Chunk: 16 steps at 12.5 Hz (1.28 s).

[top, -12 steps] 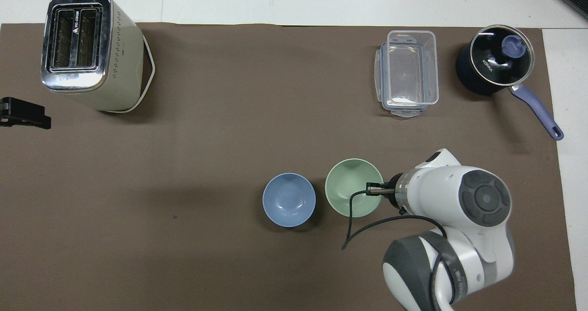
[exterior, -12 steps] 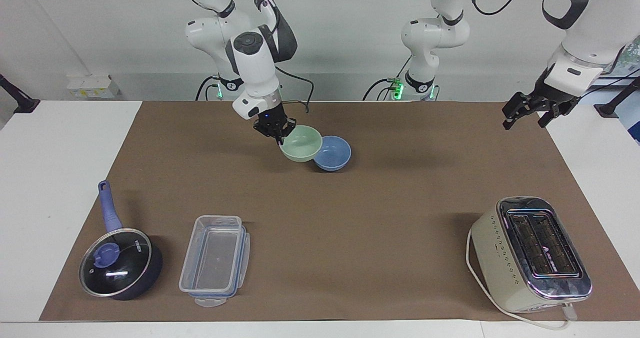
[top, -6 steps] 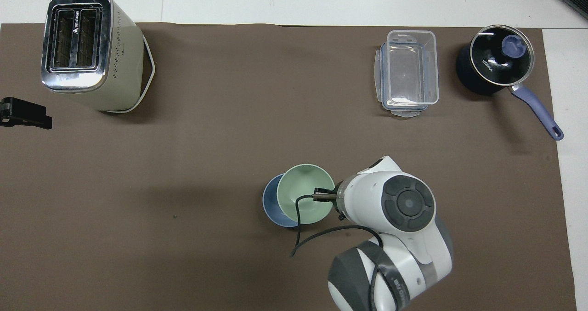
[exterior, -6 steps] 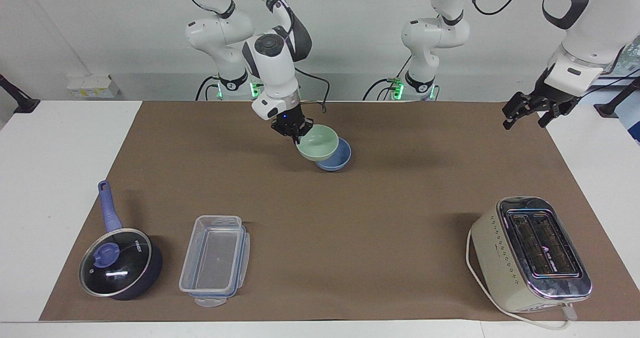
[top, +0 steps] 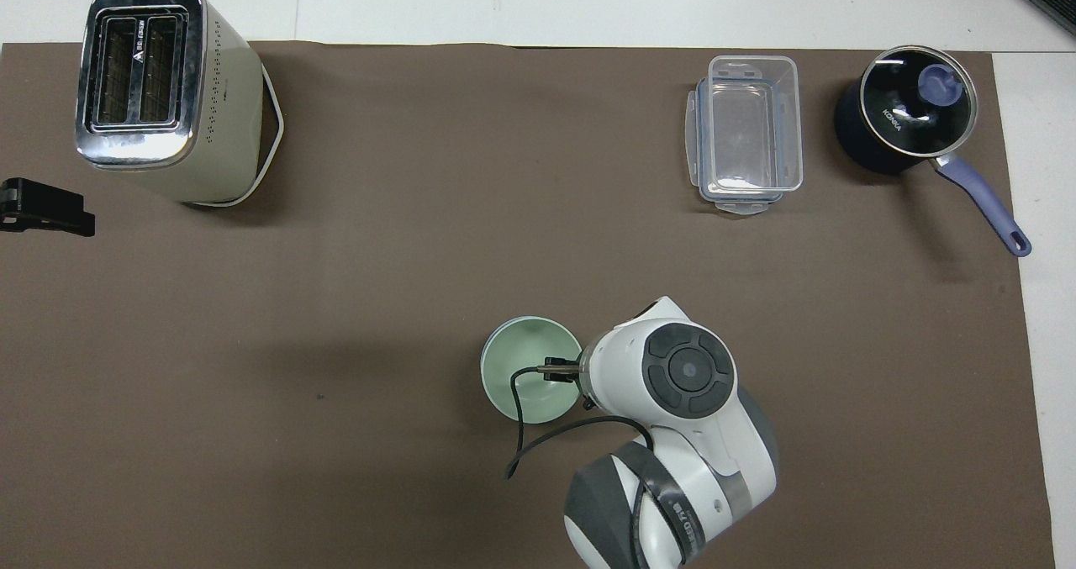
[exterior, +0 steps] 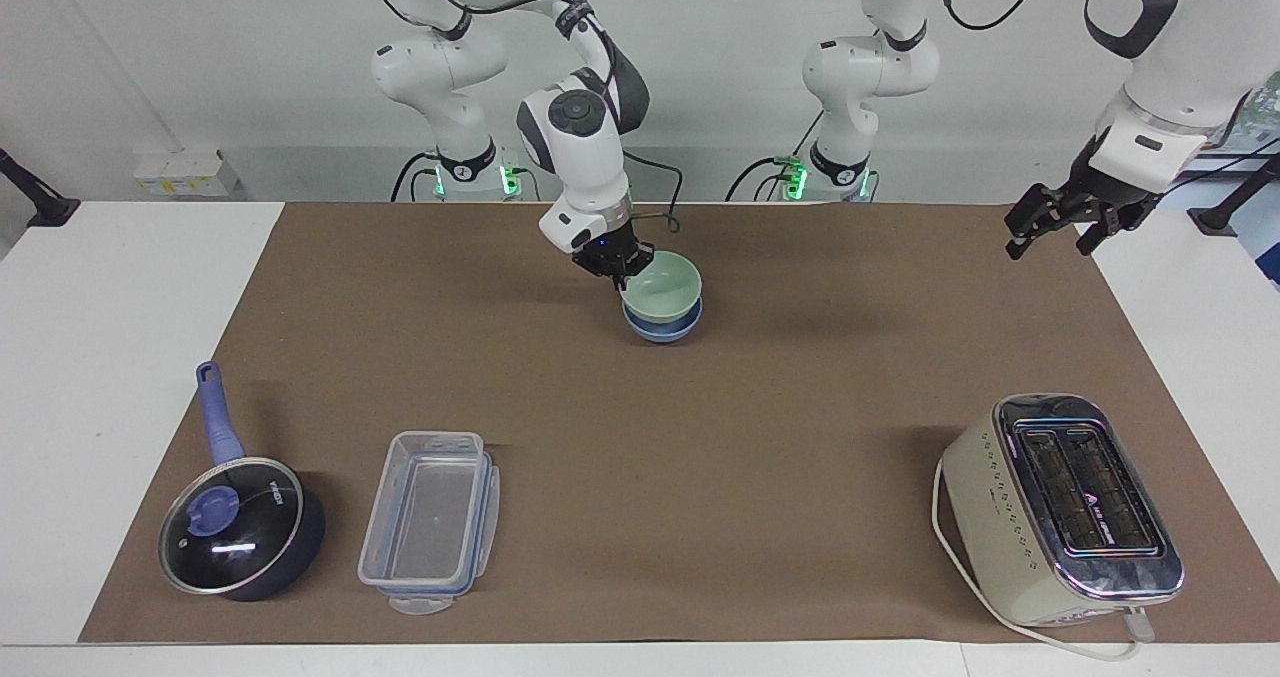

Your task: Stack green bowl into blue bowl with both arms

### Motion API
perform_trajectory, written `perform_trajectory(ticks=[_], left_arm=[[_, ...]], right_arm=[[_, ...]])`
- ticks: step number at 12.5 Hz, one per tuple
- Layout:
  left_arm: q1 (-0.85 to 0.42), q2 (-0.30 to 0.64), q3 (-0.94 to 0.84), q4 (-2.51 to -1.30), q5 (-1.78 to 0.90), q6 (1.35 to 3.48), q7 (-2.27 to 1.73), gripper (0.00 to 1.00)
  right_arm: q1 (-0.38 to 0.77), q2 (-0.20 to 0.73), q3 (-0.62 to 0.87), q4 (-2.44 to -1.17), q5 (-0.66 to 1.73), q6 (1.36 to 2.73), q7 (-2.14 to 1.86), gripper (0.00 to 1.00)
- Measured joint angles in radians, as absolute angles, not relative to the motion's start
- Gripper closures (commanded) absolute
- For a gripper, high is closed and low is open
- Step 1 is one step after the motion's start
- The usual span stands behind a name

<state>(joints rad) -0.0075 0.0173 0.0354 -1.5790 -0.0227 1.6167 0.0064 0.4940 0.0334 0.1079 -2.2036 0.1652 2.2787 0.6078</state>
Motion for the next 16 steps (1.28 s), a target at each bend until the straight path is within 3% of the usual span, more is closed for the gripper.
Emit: perform_trajectory(ticks=[9, 13, 16], left_arm=[[-0.007, 0.017, 0.035, -1.579, -0.023, 1.616, 0.006, 0.00], [-0.007, 0.017, 0.035, -1.579, -0.023, 1.616, 0.006, 0.00], [-0.007, 0.017, 0.035, -1.579, -0.023, 1.616, 0.006, 0.00]], right_arm=[[0.495, 0.059, 0.107, -2.227, 0.167, 2.344, 0.608, 1.00], [0.496, 0.073, 0.107, -2.228, 0.167, 2.363, 0.608, 0.60], [0.497, 0.073, 0.107, -2.223, 0.167, 2.364, 0.608, 0.21]])
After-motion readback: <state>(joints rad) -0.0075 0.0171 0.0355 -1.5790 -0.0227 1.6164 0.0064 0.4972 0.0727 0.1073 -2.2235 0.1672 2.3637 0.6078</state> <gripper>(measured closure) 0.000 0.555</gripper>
